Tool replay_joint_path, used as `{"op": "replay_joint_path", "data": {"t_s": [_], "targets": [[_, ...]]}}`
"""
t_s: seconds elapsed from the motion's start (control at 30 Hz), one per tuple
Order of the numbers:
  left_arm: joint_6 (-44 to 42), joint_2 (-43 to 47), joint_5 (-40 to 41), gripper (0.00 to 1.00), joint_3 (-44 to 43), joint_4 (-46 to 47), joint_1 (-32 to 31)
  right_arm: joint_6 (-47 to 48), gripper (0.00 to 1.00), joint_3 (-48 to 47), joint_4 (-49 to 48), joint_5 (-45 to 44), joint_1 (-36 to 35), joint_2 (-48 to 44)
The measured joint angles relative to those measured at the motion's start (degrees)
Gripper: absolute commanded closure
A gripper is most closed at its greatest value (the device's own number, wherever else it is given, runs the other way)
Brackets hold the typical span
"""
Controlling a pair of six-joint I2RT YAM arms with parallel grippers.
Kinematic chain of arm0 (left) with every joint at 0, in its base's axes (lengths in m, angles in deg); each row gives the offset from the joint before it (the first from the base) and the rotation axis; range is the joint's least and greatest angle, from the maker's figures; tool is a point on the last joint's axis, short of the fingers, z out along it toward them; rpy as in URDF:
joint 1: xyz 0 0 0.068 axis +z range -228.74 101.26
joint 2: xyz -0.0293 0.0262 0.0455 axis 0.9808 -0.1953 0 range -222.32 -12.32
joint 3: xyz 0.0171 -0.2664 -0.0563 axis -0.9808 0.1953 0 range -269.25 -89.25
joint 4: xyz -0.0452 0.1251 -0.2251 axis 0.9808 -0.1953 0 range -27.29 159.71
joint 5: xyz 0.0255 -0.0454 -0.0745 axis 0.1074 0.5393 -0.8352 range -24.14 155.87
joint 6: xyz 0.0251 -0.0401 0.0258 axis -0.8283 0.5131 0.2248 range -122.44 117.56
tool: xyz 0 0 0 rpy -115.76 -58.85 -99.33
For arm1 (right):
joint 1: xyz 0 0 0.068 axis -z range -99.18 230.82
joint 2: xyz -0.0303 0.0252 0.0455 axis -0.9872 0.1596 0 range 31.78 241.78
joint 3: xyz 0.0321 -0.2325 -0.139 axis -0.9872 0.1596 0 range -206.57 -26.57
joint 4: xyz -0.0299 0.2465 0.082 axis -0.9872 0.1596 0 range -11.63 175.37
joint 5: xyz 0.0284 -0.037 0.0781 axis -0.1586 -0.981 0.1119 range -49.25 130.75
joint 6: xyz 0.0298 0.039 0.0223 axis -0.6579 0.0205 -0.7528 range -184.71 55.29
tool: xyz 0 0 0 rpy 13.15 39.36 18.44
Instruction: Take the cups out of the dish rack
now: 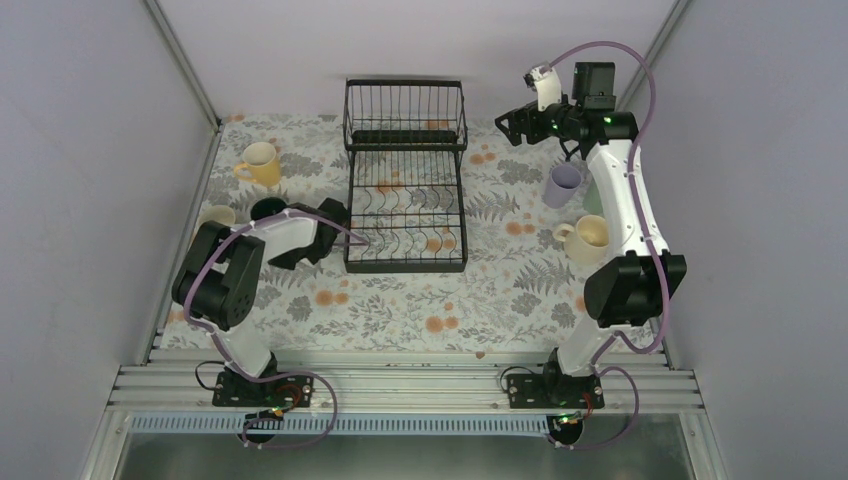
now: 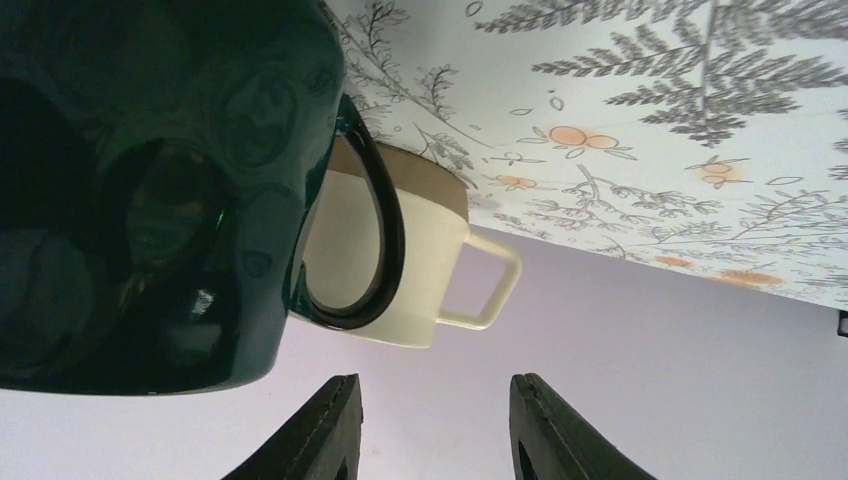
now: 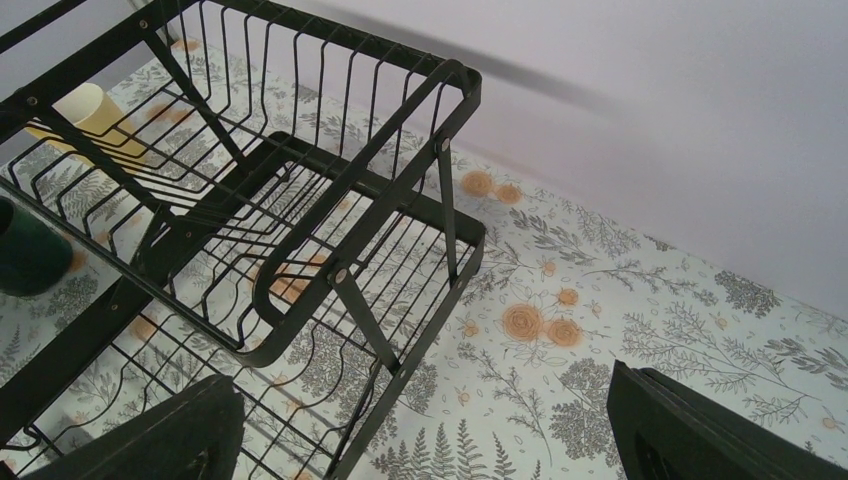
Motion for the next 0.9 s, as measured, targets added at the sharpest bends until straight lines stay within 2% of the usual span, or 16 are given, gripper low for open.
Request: {"op": "replay_joint_path", "data": {"t_s": [0.23, 0.3, 0.37, 0.4, 0.47, 0.5, 0.73, 0.9], "targets": [[3.7, 0.0, -3.7, 0.60, -3.5, -6.2, -1.8, 0.0, 0.06, -0.8, 0.8, 0.1, 0.0, 0.0], [5.2, 0.0, -6.7, 0.53, -9.2, -9.8, -2.6, 0.0, 0.06, -1.0, 0.8, 0.2, 0.0, 0.0], [6.8, 0.0, -10.2, 0.45, -17.6, -13.2, -3.6, 0.0, 0.05, -1.0, 0.9, 0.3, 0.0, 0.0], [7.2, 0.0, -11.6, 0.37, -21.5, -14.0, -4.0, 0.1, 0.04, -1.0, 0.9, 0.3, 0.0, 0.0], [8.5, 0.2, -14.8, 0.10, -29.7, -15.7, -4.9, 0.1, 0.01, -1.0, 1.0, 0.5, 0.0, 0.0], [8.8, 0.4, -16.1, 0.01, -32.7, -16.3, -5.2, 0.2, 0.00, -1.0, 1.0, 0.6, 0.0, 0.0], [14.3, 3.9, -27.6, 0.00, -50.4, -19.0, -5.7, 1.4, 0.00, -0.3, 1.3, 0.9, 0.0, -0.2], [18.8, 11.4, -34.1, 0.00, -53.0, -9.8, -5.4, 2.6, 0.00, 2.8, 1.5, 0.2, 0.0, -3.5]]}}
